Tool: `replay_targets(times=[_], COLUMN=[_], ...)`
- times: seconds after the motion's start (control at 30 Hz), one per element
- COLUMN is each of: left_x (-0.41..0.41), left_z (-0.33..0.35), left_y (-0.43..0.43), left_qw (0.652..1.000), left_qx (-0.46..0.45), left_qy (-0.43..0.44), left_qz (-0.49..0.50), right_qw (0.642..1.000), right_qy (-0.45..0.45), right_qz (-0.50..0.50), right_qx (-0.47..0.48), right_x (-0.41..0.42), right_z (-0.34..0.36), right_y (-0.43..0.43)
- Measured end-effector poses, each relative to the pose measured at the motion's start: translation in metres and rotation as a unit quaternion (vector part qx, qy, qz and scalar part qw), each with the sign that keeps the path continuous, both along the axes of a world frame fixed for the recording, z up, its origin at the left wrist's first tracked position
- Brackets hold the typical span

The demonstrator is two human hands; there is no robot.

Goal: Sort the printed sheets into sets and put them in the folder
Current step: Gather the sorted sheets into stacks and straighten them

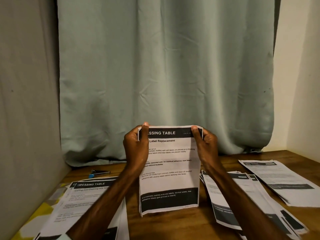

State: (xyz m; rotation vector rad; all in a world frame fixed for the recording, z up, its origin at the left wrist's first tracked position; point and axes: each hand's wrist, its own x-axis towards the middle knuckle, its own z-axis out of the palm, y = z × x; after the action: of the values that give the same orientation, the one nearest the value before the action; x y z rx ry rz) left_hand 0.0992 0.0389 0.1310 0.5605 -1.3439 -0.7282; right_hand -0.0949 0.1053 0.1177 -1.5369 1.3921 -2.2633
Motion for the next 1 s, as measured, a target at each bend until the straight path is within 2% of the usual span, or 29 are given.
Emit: replay_targets(times=[0.17,0.27,0.53,0.77,0.87,1.0], left_x=[-0.002,-0.003,0.001,0.007,0.008,0.014], left_z=[-0.002,-0.002,-0.008,-0.021,-0.028,-0.048], left_y=[0.002,0.006,0.008,0.005,0.003,0.003], left_qw=[1.000,1.000,0.999,0.998,0.999,0.996], left_qx=[-0.009,-0.012,-0.035,-0.052,-0.025,0.028], left_qy=[0.012,0.012,-0.006,-0.018,-0.024,-0.055], left_qz=[0.012,0.014,0.013,0.011,-0.022,-0.065], right_qw=[0.995,0.992,0.997,0.999,0.999,0.998], right_qy=[-0.099,-0.128,-0.062,-0.021,-0.012,-0.037], right_qz=[0.023,-0.002,-0.051,-0.039,-0.029,0.041], right_qx=[0.015,0.019,-0.014,-0.028,-0.009,0.042], right_x=[0.005,0.010,0.015,0.006,0.002,-0.004], right_z=[0.003,0.007,0.005,-0.003,-0.005,-0.018], right_y=[-0.002,0.000,0.000,-0.002,0.000,0.004])
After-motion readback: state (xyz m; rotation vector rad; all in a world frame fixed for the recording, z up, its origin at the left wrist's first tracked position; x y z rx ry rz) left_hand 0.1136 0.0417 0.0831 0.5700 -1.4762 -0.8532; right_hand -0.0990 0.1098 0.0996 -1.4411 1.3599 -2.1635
